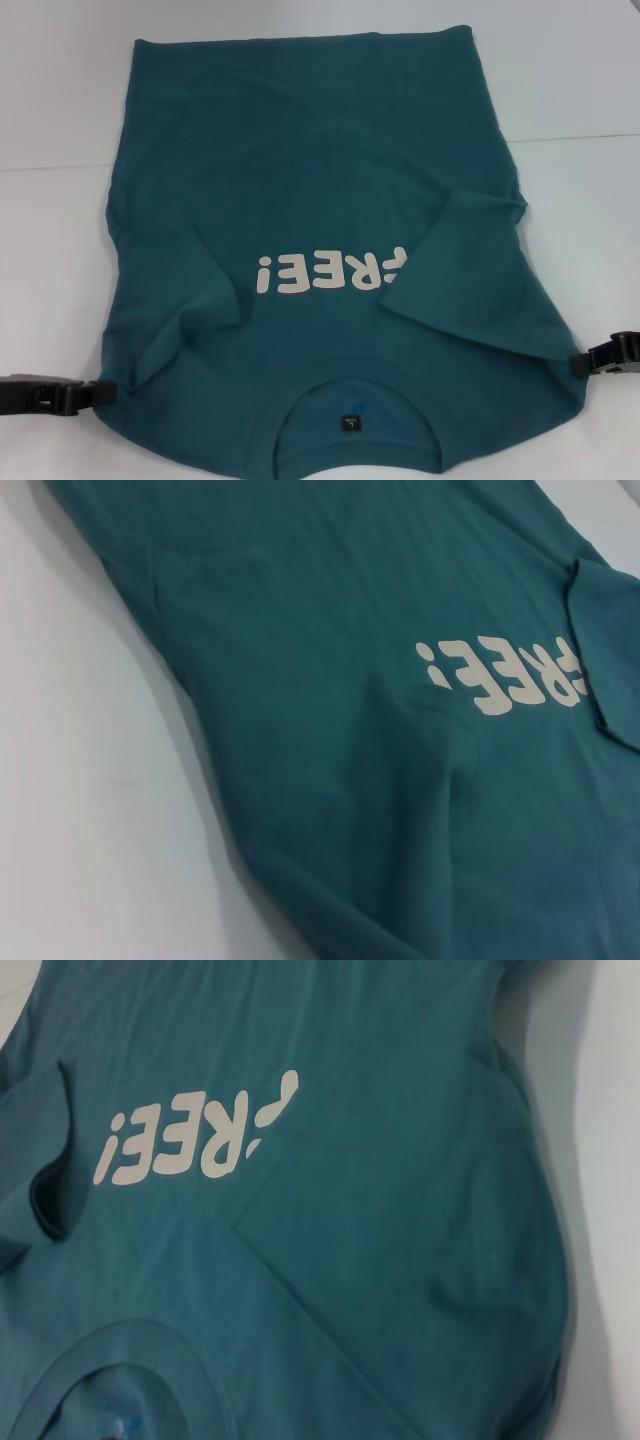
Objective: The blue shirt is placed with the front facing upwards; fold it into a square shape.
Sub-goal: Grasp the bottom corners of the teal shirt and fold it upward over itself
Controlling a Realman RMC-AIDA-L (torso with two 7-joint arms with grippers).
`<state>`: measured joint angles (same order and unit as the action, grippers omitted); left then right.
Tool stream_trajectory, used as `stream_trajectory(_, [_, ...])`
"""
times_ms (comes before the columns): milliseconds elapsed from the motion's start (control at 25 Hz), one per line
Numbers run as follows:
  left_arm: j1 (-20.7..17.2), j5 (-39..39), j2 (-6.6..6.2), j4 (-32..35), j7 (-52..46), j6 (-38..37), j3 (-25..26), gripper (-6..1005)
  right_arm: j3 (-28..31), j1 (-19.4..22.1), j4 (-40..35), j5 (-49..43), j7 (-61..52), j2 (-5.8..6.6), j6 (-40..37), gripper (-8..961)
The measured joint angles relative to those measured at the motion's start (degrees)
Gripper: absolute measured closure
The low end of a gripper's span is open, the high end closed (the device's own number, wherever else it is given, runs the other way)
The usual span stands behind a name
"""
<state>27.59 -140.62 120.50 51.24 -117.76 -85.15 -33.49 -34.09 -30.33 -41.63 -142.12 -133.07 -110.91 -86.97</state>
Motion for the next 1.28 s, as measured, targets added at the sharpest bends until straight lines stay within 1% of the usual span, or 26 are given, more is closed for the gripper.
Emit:
stream_trajectory(160, [0.0,0.0,-0.05,0.0,0.0,-0.01,0.05,991,0.45,0.28,-0.56,0.08,0.15,-0.12,0.28,861])
stream_trajectory(400, [0.06,0.0,-0.07,0.05,-0.3,-0.17,0.16,991,0.86,1.13,-0.79,0.86,1.64,-0.21,-0.03,922])
stream_trajectory(520, [-0.05,0.0,-0.15,0.31,-0.9,-0.69,0.33,991,2.15,3.6,-0.82,3.42,4.0,-0.42,-1.11,921])
stream_trajectory(600, [-0.14,0.0,-0.38,0.41,-1.85,-1.28,0.38,991,2.4,4.26,-0.82,4.16,4.59,-0.48,-1.28,921])
stream_trajectory(840, [-0.34,-0.3,-0.87,0.51,-3.14,-5.4,2.78,991,5.0,10.09,-0.81,8.62,9.72,-1.46,-2.62,921])
stream_trajectory(960, [-0.65,-0.43,-1.03,0.53,-3.53,-7.31,4.5,991,7.32,12.38,-0.72,10.06,12.51,-1.93,-3.46,921])
stream_trajectory(1280, [-2.35,-0.04,-1.05,0.54,-3.29,-12.22,8.25,991,14.38,16.97,-0.73,11.07,18.48,-2.37,-6.51,921])
